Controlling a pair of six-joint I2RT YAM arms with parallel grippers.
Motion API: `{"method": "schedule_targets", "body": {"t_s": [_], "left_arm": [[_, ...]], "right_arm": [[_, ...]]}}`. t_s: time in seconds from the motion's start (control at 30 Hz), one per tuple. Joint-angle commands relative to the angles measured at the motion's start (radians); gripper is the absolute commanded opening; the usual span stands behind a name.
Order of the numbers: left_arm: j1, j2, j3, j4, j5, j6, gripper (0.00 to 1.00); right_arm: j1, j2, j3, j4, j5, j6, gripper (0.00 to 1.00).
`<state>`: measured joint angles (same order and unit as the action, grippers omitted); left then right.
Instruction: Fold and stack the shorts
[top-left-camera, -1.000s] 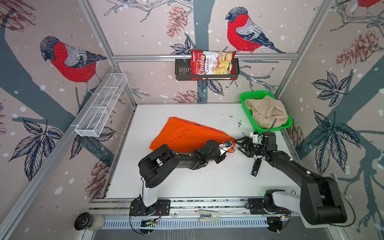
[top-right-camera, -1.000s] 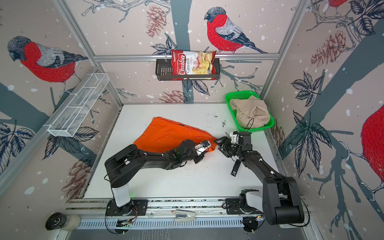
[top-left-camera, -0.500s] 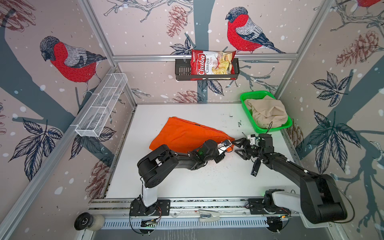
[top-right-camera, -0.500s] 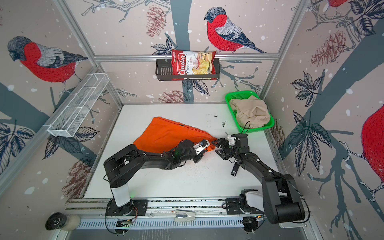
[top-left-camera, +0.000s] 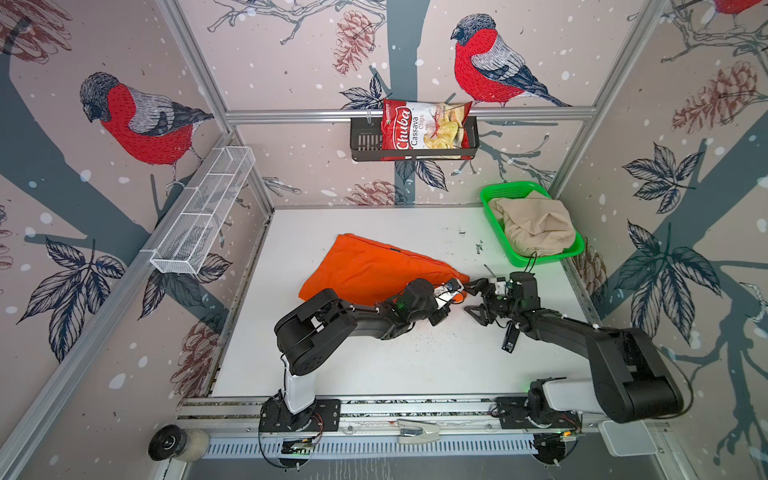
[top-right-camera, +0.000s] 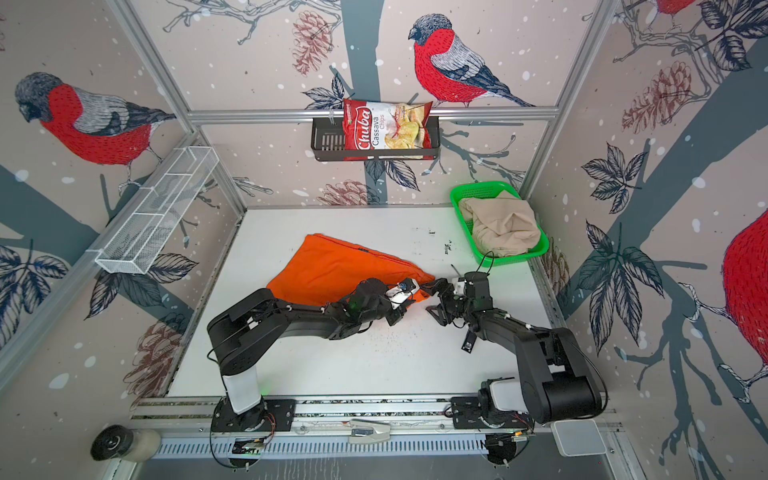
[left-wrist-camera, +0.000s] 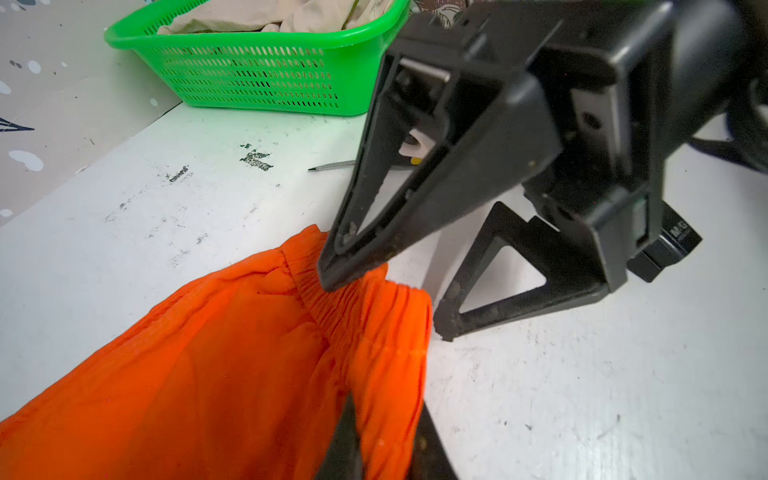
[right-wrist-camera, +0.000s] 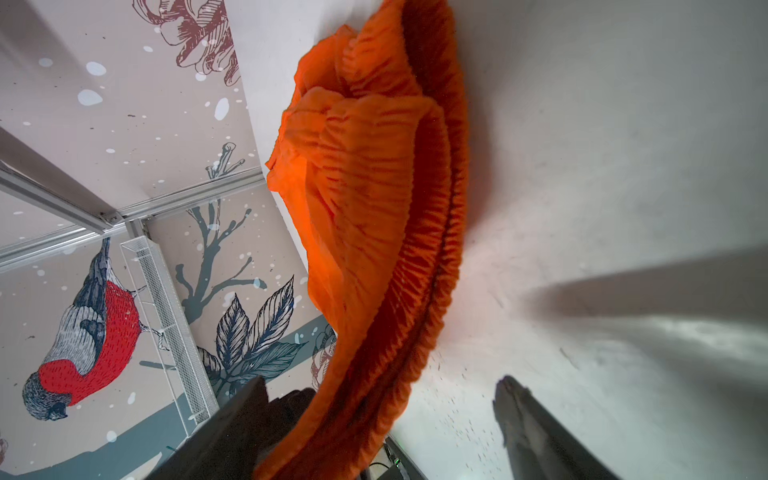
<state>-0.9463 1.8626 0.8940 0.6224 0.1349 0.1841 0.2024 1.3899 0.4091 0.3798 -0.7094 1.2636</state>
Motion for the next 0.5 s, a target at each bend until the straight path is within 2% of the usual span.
{"method": "schedule_targets", "body": {"t_s": [0.0,0.23,0.3,0.33,0.4,0.47], "left_arm": [[0.0,-0.005,-0.001,0.077,0.031,0.0,0.05],[0.001,-0.011,-0.001,0.049,0.032,0.02,0.08],[0.001,-0.011,-0.001,0.041,0.038,0.02,0.12],[0.0,-0.011,0.0,0.038,0.04,0.02,0.16],[0.001,-0.019,-0.001,0.034,0.03,0.012,0.3],[0.001,-0.035,-0.01,0.033,0.012,-0.005,0.38]], "right_arm": [[0.009,0.046,0.01,0.158,-0.015,0.054,0.85],[0.022,0.128,0.02,0.249,-0.019,0.066,0.83],[0.02,0.152,0.02,0.275,-0.026,0.071,0.8],[0.022,0.162,0.019,0.283,-0.028,0.072,0.79],[0.02,0.18,0.019,0.289,-0.024,0.065,0.77],[0.019,0.191,0.017,0.282,-0.013,0.054,0.75]]}}
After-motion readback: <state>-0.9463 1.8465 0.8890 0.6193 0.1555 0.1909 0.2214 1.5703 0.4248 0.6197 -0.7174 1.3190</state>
